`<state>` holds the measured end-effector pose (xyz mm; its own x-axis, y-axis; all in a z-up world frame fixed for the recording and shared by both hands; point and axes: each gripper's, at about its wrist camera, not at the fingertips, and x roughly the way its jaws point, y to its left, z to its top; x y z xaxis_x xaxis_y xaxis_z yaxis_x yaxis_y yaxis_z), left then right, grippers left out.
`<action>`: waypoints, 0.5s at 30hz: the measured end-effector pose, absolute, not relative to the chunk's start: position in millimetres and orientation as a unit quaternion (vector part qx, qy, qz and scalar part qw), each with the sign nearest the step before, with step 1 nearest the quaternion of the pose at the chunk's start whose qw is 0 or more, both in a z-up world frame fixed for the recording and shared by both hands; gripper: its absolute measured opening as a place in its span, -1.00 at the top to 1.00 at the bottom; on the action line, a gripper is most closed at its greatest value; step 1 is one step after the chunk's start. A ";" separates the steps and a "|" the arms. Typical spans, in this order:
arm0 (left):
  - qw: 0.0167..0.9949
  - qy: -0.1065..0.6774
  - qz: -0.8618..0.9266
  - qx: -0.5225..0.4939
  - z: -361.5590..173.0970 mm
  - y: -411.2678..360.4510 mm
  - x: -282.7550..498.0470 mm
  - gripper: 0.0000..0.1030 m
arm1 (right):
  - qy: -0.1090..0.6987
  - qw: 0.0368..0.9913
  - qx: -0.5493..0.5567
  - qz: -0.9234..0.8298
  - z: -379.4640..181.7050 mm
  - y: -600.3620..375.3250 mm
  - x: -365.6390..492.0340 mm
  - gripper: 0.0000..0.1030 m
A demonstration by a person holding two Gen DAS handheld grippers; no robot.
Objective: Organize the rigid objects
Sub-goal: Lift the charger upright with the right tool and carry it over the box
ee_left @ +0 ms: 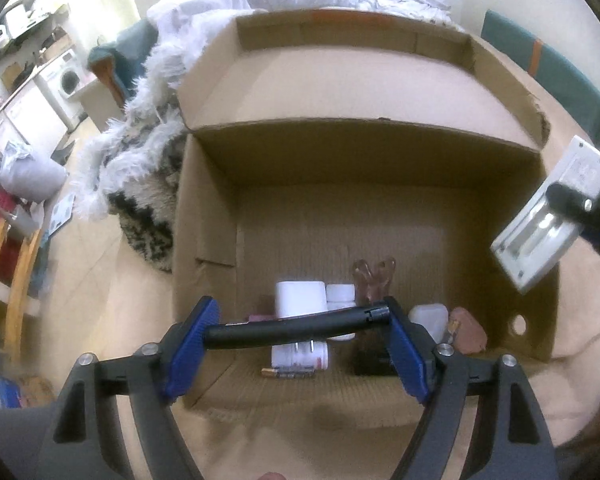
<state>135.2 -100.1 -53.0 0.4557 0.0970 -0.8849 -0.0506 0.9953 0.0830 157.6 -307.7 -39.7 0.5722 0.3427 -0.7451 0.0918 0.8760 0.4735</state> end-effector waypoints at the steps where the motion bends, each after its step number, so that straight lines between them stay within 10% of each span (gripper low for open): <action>1: 0.851 0.523 0.042 0.023 -56.8 -101.0 138.9 -0.53 | 0.466 0.852 0.227 0.076 -43.5 -303.0 159.6 0.54; 15: 0.837 0.543 0.028 0.059 -94.1 -118.5 154.4 -0.53 | 0.528 0.828 0.174 0.076 -77.4 -277.8 168.5 0.54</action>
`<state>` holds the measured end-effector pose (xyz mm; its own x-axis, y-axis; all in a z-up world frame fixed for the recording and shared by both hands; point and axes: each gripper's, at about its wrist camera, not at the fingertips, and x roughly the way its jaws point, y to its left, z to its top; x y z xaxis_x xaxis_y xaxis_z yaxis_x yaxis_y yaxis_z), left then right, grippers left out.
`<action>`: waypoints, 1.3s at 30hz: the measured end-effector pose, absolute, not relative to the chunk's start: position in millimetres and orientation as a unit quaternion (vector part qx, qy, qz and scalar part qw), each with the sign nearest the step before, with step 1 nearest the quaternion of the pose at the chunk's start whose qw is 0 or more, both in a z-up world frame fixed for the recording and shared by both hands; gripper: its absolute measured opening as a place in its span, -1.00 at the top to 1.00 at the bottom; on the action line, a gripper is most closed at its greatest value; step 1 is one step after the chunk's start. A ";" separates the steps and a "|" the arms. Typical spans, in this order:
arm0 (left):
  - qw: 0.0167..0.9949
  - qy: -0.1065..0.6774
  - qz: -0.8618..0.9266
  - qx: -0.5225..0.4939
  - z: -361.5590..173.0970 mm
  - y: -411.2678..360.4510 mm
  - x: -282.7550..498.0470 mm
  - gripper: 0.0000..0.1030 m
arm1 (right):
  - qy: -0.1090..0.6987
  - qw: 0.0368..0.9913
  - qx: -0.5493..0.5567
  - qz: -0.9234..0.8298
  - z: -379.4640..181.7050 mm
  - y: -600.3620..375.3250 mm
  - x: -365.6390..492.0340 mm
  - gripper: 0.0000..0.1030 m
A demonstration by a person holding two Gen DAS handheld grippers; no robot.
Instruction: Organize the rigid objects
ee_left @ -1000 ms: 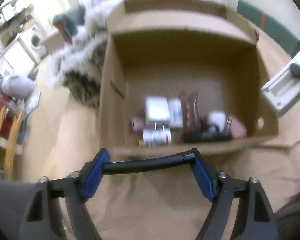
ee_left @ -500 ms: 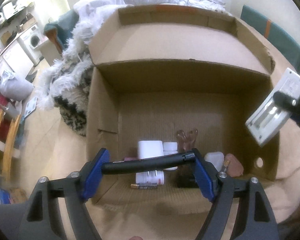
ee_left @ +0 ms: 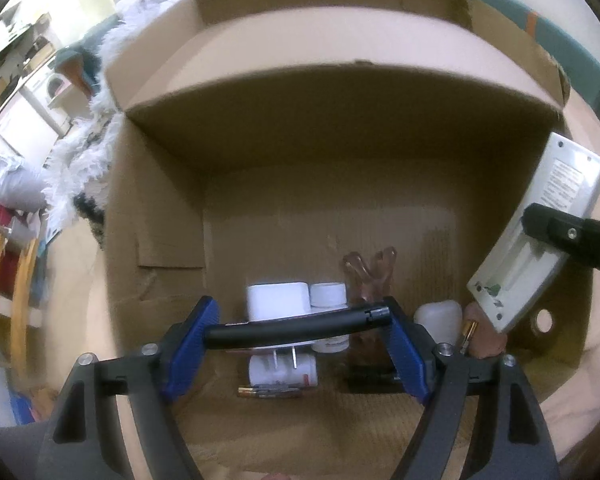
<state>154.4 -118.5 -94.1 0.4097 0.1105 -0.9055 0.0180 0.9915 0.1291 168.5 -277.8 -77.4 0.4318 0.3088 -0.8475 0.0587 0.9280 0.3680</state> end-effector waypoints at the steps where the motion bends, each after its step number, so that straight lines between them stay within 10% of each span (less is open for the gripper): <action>1: 0.836 0.544 0.026 0.063 -96.9 -120.1 154.9 -0.53 | 0.531 0.826 0.173 0.074 -79.9 -277.1 169.2 0.54; 14: 0.829 0.554 0.018 0.070 -112.0 -126.8 157.3 -0.56 | 0.544 0.821 0.155 0.074 -87.7 -267.4 171.1 0.54; 19: 0.829 0.556 0.012 0.055 -107.3 -122.6 156.0 -0.93 | 0.538 0.822 0.168 0.075 -84.8 -270.7 171.4 0.51; 21: 0.832 0.553 0.007 0.051 -103.1 -121.3 154.5 -0.97 | 0.534 0.821 0.184 0.076 -83.6 -274.2 171.3 0.40; 25: 0.837 0.545 0.001 0.049 -91.9 -116.5 149.3 -0.97 | 0.511 0.824 0.227 0.092 -73.0 -284.4 170.2 -0.43; 39: 0.865 0.499 0.018 0.044 -37.4 -58.4 107.9 -0.97 | 0.462 0.848 0.243 0.094 -35.5 -294.8 128.8 -1.00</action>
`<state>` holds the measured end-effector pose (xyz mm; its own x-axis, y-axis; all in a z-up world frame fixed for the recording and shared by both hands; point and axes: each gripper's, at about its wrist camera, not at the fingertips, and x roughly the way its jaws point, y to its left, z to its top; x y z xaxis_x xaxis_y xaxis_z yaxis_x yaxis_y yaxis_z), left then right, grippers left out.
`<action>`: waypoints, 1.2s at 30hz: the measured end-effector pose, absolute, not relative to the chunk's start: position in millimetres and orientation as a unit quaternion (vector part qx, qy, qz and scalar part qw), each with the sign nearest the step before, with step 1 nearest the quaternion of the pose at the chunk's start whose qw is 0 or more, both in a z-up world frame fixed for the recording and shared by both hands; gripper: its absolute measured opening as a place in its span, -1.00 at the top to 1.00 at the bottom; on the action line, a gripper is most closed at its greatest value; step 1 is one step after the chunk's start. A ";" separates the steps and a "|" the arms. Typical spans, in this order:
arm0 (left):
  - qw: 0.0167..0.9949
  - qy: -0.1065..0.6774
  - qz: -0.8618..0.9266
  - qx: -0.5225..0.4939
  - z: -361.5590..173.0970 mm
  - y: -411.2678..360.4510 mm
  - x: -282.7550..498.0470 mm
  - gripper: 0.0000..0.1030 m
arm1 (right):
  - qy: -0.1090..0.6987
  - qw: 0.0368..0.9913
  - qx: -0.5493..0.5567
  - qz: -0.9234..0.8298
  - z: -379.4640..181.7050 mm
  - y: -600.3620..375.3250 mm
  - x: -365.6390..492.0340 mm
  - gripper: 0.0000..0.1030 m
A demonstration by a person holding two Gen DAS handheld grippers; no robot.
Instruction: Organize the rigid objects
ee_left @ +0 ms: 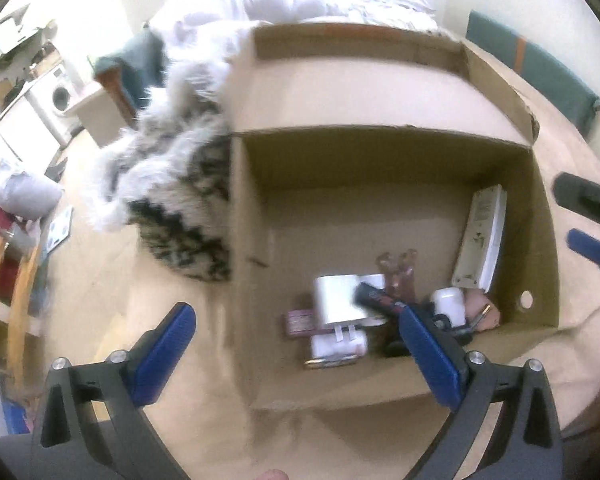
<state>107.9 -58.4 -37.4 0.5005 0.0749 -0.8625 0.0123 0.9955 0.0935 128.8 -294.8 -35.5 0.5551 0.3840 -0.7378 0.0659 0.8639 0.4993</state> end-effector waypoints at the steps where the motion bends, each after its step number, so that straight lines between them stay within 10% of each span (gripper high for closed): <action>1: 0.867 0.495 0.026 0.046 -33.1 -51.7 102.4 -0.97 | 0.453 0.856 0.230 0.093 -30.6 -292.8 122.1 -1.00; 36: 0.889 0.457 0.017 -0.015 -23.1 -6.0 2.4 -0.97 | 0.441 0.893 0.061 0.060 -33.8 -225.7 -2.2 -1.00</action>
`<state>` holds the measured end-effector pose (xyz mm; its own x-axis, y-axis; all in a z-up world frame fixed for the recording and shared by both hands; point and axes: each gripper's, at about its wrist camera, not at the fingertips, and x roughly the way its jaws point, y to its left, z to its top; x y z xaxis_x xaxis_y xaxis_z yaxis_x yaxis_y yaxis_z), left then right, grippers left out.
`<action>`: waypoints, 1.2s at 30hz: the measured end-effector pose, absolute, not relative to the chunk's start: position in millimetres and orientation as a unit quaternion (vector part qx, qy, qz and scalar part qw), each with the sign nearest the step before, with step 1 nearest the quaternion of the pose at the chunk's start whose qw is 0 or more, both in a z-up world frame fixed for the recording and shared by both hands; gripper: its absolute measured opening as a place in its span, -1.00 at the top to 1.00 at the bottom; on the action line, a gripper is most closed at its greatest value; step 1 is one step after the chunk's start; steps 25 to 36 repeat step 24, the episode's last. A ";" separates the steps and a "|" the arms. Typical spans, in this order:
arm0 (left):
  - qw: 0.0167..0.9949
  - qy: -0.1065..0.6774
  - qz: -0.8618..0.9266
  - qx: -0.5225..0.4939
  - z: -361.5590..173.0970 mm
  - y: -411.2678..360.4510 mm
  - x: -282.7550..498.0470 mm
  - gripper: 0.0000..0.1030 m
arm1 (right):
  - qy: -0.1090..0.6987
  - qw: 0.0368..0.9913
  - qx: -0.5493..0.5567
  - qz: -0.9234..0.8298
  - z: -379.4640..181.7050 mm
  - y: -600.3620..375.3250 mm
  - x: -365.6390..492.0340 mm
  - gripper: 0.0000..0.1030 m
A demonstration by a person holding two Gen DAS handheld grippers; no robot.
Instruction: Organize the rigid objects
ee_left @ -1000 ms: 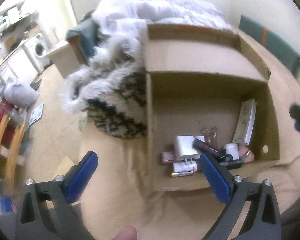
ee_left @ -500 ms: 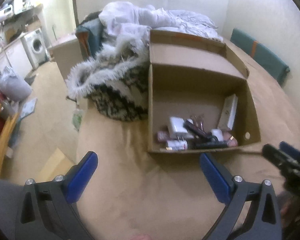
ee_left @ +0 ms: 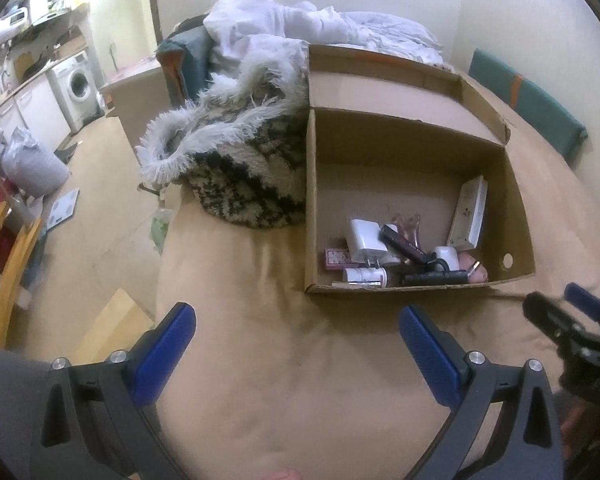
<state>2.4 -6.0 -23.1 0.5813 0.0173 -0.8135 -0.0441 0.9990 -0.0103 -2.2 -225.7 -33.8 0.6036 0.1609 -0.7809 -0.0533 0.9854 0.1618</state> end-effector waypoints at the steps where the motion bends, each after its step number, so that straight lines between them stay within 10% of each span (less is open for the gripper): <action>1: 0.890 0.455 0.017 -0.015 -22.5 -5.9 2.1 -0.97 | 0.442 0.893 0.060 0.059 -34.3 -225.7 -2.1 -1.00; 36: 0.889 0.457 0.012 -0.014 -25.9 -7.9 1.8 -0.97 | 0.441 0.894 0.059 0.057 -34.6 -224.3 -1.0 -1.00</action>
